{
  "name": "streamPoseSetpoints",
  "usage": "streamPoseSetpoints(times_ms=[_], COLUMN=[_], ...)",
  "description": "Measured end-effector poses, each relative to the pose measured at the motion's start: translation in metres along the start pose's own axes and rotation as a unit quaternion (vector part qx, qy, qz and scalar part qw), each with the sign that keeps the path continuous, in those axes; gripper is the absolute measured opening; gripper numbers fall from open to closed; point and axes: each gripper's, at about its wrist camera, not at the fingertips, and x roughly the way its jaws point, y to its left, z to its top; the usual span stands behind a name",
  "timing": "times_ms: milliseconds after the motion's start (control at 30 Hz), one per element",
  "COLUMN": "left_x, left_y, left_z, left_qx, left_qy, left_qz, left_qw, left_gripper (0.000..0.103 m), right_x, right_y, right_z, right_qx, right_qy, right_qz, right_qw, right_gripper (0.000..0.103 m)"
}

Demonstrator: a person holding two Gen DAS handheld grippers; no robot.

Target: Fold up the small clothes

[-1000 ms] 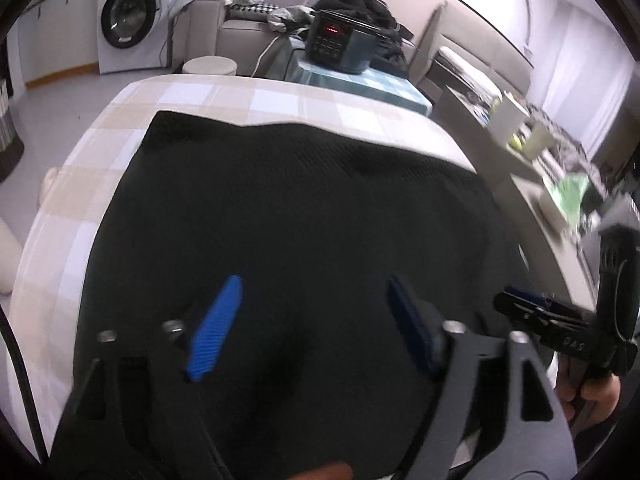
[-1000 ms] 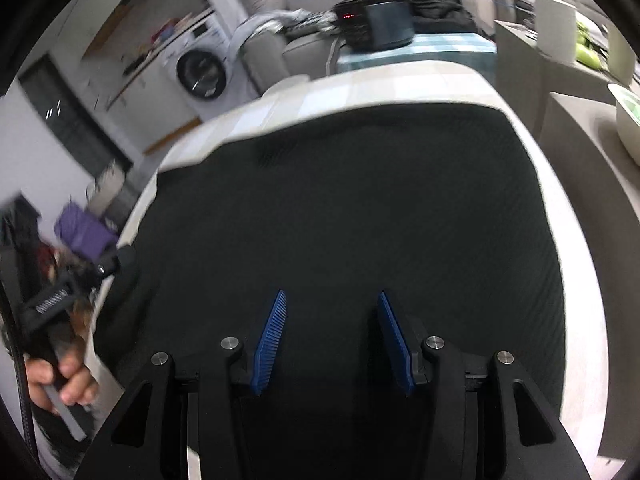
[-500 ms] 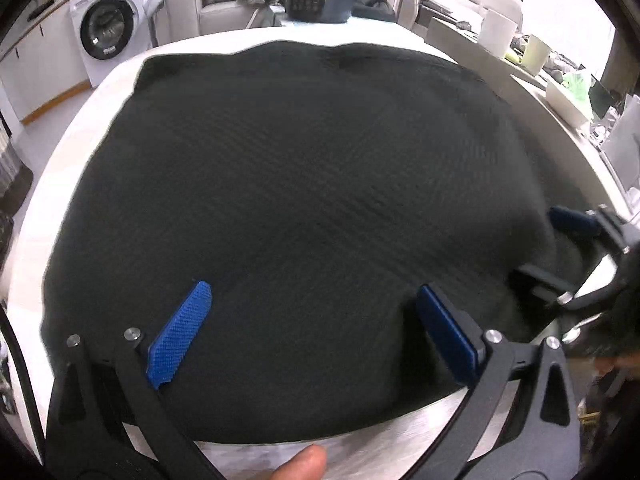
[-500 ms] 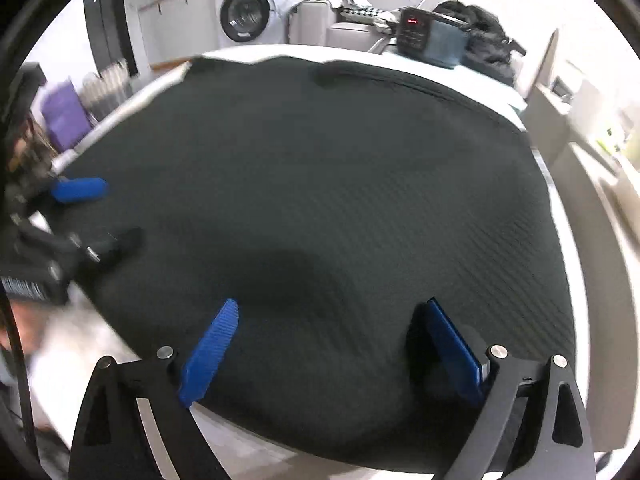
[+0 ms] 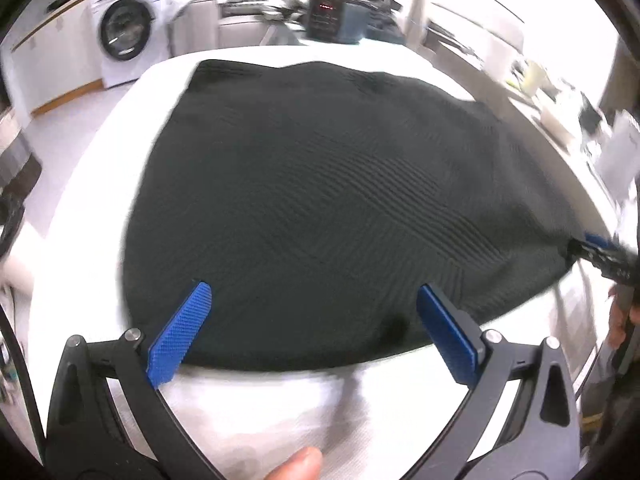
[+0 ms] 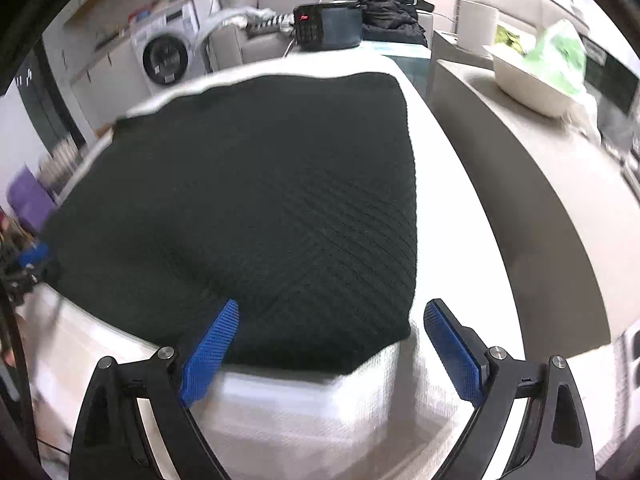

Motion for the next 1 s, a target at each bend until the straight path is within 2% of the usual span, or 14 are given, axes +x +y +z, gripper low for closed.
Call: streamPoseSetpoints(times_ms=[67, 200, 300, 333, 400, 433, 500, 600, 700, 767, 833, 900, 933, 1000], left_x=[-0.011, -0.021, -0.026, -0.027, -0.03, -0.033, -0.033, -0.031, -0.028, -0.02, -0.014, -0.009, -0.009, -0.012], left_y=[0.021, 0.057, 0.085, 0.092, 0.107, 0.116, 0.124, 0.124, 0.127, 0.123, 0.118, 0.115, 0.112, 0.112], left_z=[0.0, -0.002, -0.01, -0.013, -0.019, -0.022, -0.025, -0.023, -0.022, -0.02, -0.019, -0.016, -0.015, -0.014], left_qx=[-0.04, -0.094, -0.145, -0.157, -0.179, -0.19, -0.201, -0.205, -0.209, -0.209, -0.206, -0.213, -0.213, -0.213], left_qy=[-0.01, -0.018, -0.015, -0.015, -0.013, -0.014, -0.013, -0.008, -0.005, -0.002, 0.005, 0.003, -0.001, -0.007], left_qz=[0.001, 0.04, 0.044, 0.042, 0.04, 0.039, 0.035, 0.022, -0.002, -0.014, -0.026, -0.031, -0.027, -0.023], left_qw=[0.9992, 0.9946, 0.9883, 0.9866, 0.9829, 0.9809, 0.9789, 0.9785, 0.9779, 0.9778, 0.9781, 0.9765, 0.9766, 0.9767], left_gripper=[0.102, 0.102, 0.102, 0.102, 0.099, 0.095, 0.088, 0.076, 0.063, 0.051, 0.027, 0.015, 0.006, 0.005], right_x=[-0.009, -0.015, -0.005, -0.005, -0.004, 0.0, 0.0, -0.01, -0.019, -0.018, -0.01, -0.007, -0.007, -0.01], right_y=[-0.013, -0.03, -0.037, -0.037, -0.036, -0.037, -0.038, -0.033, -0.037, -0.04, -0.04, -0.04, -0.04, -0.041], right_z=[0.002, 0.003, -0.002, -0.003, 0.0, 0.005, 0.007, 0.008, 0.011, 0.01, 0.006, 0.003, 0.001, 0.001], right_qx=[0.051, 0.13, 0.159, 0.162, 0.172, 0.18, 0.183, 0.164, 0.178, 0.176, 0.175, 0.175, 0.176, 0.17], right_qy=[-0.014, -0.022, -0.004, -0.012, -0.013, -0.009, -0.011, -0.026, -0.037, -0.033, -0.017, -0.014, -0.016, -0.021], right_qz=[0.019, 0.06, 0.089, 0.09, 0.1, 0.106, 0.1, 0.103, 0.122, 0.109, 0.098, 0.093, 0.092, 0.091], right_qw=[0.998, 0.989, 0.983, 0.983, 0.98, 0.978, 0.978, 0.981, 0.976, 0.978, 0.979, 0.98, 0.98, 0.981], right_gripper=[0.094, 0.079, 0.068, 0.068, 0.057, 0.053, 0.03, 0.015, 0.014, 0.014, 0.014, 0.014, 0.014, 0.012])
